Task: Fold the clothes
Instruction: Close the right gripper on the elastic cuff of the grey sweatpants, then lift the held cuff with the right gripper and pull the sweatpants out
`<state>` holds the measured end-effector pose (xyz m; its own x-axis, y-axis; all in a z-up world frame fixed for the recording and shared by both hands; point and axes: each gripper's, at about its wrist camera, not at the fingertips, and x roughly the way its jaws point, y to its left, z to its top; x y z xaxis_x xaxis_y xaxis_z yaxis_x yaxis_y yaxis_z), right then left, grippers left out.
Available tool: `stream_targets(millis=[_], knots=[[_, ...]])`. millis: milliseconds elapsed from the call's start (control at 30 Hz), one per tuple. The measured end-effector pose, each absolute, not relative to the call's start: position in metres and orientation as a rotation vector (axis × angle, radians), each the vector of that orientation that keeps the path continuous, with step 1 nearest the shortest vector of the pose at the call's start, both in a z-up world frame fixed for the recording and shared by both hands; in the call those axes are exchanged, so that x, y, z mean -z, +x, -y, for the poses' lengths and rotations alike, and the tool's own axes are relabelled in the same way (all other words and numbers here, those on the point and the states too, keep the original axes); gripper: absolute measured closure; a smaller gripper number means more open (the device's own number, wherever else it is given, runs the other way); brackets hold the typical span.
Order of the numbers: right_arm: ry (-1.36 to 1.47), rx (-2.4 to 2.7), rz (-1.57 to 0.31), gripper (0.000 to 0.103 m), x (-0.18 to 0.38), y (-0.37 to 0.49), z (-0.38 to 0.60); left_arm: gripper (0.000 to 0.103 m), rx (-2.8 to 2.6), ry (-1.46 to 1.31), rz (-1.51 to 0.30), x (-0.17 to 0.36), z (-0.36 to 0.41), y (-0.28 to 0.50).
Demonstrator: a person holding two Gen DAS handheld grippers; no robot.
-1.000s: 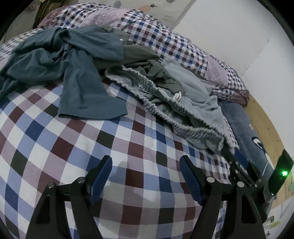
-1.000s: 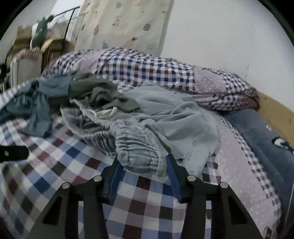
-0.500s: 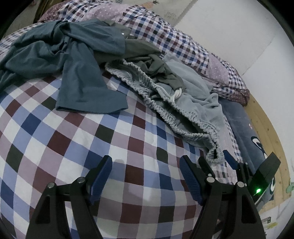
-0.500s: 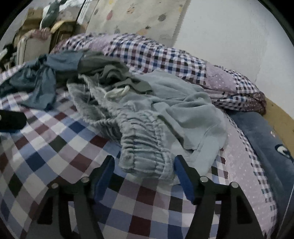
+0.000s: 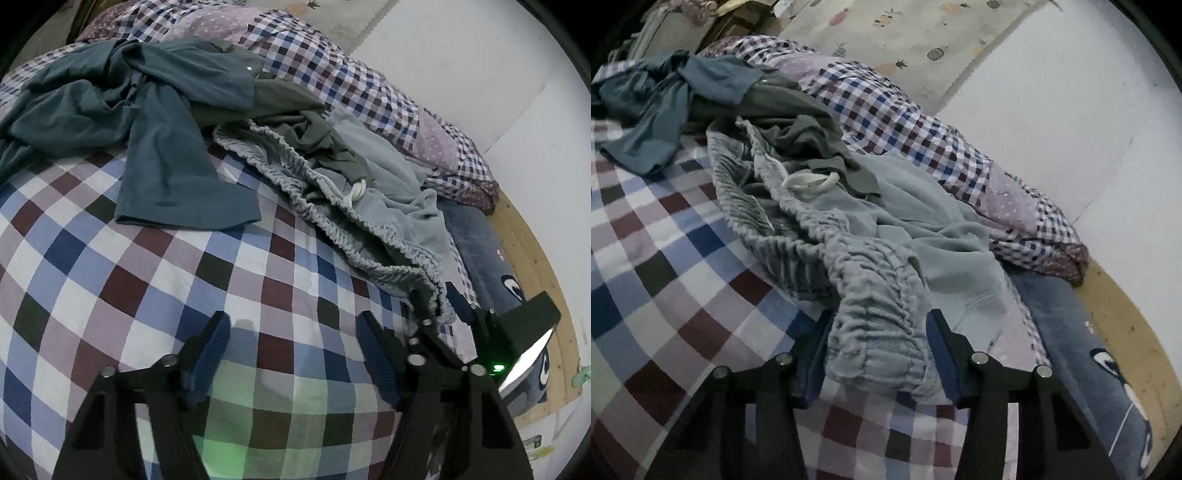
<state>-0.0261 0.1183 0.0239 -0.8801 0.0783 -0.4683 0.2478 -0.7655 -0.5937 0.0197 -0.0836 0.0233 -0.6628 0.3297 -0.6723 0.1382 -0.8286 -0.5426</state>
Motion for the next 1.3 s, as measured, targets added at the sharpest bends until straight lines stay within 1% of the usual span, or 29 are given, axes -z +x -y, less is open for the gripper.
stream_targets(millis=[33, 67, 100, 267, 367, 467, 633, 700, 733, 767, 800, 900, 933, 1000, 1067, 1100, 1133, 1167, 1300], knots=[[0.728, 2.772, -1.009, 0.055, -0.026, -0.025, -0.119, 0.033, -2.626, -1.233, 0.875, -0.024, 0.084, 0.019], [0.720, 2.774, -0.972, 0.075, -0.030, -0.023, -0.121, 0.034, -2.629, -1.227, 0.877, -0.024, 0.084, 0.019], [0.710, 2.776, -0.942, 0.078, -0.035, -0.021, -0.123, 0.034, -2.631, -1.221, 0.880, -0.024, 0.085, 0.019], [0.668, 2.800, -0.833, 0.083, -0.059, -0.010, -0.137, 0.034, -2.647, -1.173, 0.902, -0.027, 0.089, 0.019], [0.660, 2.836, -0.791, 0.085, -0.069, -0.006, -0.153, 0.034, -2.655, -1.150, 0.913, -0.029, 0.092, 0.019], [0.664, 2.916, -0.706, 0.086, -0.083, -0.002, -0.182, 0.034, -2.653, -1.139, 0.933, -0.028, 0.095, 0.018], [0.723, 3.126, -0.465, 0.088, -0.103, -0.004, -0.262, 0.034, -2.617, -1.136, 0.982, -0.024, 0.096, 0.014], [0.778, 3.238, -0.308, 0.088, -0.106, -0.004, -0.302, 0.034, -2.603, -1.141, 0.988, -0.023, 0.093, 0.012], [0.824, 3.291, -0.196, 0.088, -0.104, -0.004, -0.325, 0.034, -2.596, -1.144, 0.988, -0.023, 0.092, 0.011], [0.873, 3.335, -0.077, 0.087, -0.101, -0.003, -0.346, 0.034, -2.590, -1.148, 0.986, -0.022, 0.089, 0.009], [0.910, 3.358, 0.006, 0.087, -0.097, -0.002, -0.359, 0.034, -2.583, -1.150, 0.984, -0.022, 0.087, 0.008], [0.986, 3.373, 0.133, 0.085, -0.089, 0.001, -0.377, 0.034, -2.568, -1.165, 0.981, -0.021, 0.082, 0.006], [1.012, 3.376, 0.176, 0.082, -0.087, 0.002, -0.383, 0.034, -2.564, -1.167, 0.981, -0.021, 0.080, 0.005], [1.062, 3.381, 0.264, 0.080, -0.081, 0.004, -0.395, 0.034, -2.555, -1.171, 0.980, -0.020, 0.077, 0.003], [1.113, 3.382, 0.353, 0.065, -0.076, 0.006, -0.407, 0.034, -2.542, -1.174, 0.976, -0.020, 0.073, 0.001], [1.114, 3.390, 0.376, 0.062, -0.076, 0.009, -0.409, 0.034, -2.537, -1.174, 0.974, -0.020, 0.072, 0.002], [1.098, 3.405, 0.382, 0.057, -0.079, 0.015, -0.409, 0.034, -2.533, -1.174, 0.972, -0.020, 0.070, 0.002], [1.081, 3.419, 0.401, 0.054, -0.083, 0.020, -0.409, 0.034, -2.529, -1.175, 0.971, -0.020, 0.068, 0.002], [0.993, 3.432, 0.481, 0.050, -0.097, 0.035, -0.410, 0.034, -2.515, -1.175, 0.970, -0.020, 0.064, 0.002]])
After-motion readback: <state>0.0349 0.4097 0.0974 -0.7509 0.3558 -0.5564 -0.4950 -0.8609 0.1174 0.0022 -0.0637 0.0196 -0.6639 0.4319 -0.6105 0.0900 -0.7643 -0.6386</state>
